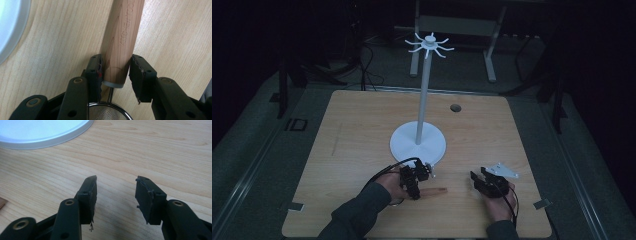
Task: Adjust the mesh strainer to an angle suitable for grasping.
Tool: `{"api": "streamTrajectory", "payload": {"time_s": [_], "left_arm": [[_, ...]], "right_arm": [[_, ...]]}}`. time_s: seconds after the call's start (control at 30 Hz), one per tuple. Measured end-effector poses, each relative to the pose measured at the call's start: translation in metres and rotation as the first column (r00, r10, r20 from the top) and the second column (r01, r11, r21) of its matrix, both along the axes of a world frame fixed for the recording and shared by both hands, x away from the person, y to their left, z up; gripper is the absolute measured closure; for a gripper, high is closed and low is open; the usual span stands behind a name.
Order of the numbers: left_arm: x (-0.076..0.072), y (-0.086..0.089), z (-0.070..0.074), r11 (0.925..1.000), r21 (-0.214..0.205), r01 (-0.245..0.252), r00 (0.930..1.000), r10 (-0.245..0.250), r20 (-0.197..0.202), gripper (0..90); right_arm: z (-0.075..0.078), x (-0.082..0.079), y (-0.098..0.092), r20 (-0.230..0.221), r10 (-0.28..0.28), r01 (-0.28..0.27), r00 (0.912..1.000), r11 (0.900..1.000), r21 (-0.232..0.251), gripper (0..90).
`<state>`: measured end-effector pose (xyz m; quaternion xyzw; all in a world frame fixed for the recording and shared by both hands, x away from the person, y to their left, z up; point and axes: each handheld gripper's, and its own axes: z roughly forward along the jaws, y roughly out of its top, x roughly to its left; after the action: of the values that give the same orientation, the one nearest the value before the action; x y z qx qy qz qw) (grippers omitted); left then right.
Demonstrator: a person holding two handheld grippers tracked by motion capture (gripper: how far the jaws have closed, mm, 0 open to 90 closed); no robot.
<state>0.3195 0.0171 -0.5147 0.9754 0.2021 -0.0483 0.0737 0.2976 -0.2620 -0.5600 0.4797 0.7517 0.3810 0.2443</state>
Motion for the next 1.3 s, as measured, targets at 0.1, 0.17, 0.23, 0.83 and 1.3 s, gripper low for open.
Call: {"api": "streamTrajectory", "payload": {"time_s": [0.1,0.17,0.23,0.83,1.3], "left_arm": [[0.0007,-0.0002,-0.0019,1.0,0.003,-0.001,0.9999,0.001,-0.014,63.2],[0.0007,-0.0005,-0.0024,1.0,0.006,-0.002,0.9999,0.002,-0.017,63.7],[0.0004,-0.0016,-0.0036,0.9999,0.011,0.004,0.9997,-0.004,-0.025,64.4],[-0.0005,-0.0011,-0.0049,0.9984,0.042,0.039,0.9989,-0.038,-0.026,67.7],[-0.0025,-0.0013,-0.0017,0.999,0.029,0.036,0.9994,-0.035,-0.005,69.0]], "right_arm": [[0.0,0.0,0.0,0.0,-0.001,0.001,1.0,1.0,0.0,51.5],[0.0,-0.0001,-0.0001,0.001,-0.002,0.002,1.0,1.0,0.0,51.5],[0.0001,-0.0001,-0.0001,0.001,-0.002,0.002,1.0,1.0,0.001,51.5],[0.0001,-0.0002,-0.0002,0.002,-0.003,0.003,1.0,1.0,0.001,51.5],[0.0001,-0.0003,-0.0003,0.003,-0.006,0.006,1.0,1.0,0.004,51.5]]}}
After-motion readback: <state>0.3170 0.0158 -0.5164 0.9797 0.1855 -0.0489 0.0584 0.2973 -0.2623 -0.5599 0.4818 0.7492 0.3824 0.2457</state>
